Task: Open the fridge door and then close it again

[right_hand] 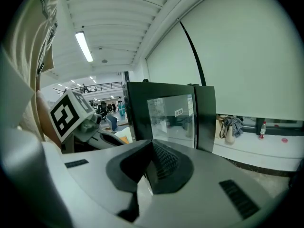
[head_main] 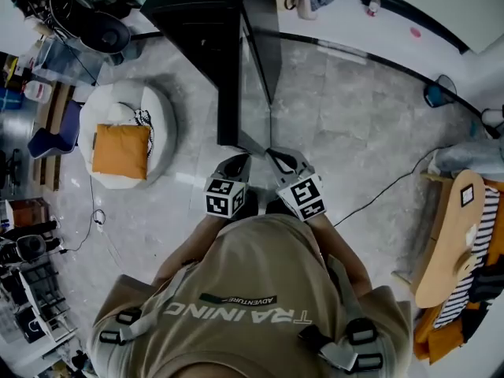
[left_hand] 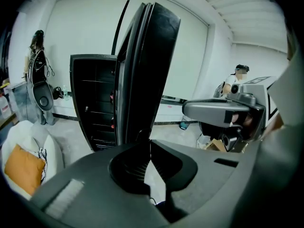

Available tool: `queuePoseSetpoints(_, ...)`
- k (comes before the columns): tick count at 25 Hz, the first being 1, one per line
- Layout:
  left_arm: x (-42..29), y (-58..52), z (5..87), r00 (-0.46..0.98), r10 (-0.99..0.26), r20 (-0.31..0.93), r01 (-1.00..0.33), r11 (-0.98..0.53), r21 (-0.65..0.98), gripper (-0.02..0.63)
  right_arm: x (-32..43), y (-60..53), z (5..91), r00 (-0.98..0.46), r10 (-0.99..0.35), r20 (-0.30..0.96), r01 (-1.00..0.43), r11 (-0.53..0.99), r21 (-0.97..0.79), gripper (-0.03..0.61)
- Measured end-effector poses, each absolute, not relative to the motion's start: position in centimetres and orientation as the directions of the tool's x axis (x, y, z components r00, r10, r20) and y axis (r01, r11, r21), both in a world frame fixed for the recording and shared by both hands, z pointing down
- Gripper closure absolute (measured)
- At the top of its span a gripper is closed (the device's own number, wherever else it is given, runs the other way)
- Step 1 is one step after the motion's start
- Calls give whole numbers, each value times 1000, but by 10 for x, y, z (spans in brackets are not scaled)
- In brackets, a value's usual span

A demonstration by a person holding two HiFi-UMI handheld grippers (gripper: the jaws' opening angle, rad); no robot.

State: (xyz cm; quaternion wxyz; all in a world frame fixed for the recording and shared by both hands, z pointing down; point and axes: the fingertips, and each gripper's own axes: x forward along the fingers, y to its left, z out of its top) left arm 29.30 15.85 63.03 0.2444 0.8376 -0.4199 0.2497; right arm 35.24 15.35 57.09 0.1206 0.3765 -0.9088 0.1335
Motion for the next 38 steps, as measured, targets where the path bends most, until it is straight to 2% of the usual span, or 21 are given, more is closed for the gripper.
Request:
queuePoseSetpoints(12,243,168,613,518,-644,562,-844,-491,215,612,312,139,564,-748,-591,301,-649,746,-147,583)
queuePoseSetpoints(17,227,164,614,490,-669,559,-869,-430,247,612,309,137,561,-744,-598,299,-654,744,-137,583)
queuePoseSetpoints(29,192,139,591,499,-703,506,-865,-435,249,612,295,130,554,-720,-598,353,-661,746,-82,583)
queuePoseSetpoints(38,162,126,591,486,-720,496,-873,-422,244,612,258,127,552,-743,-572,349,-634,768,-90,583)
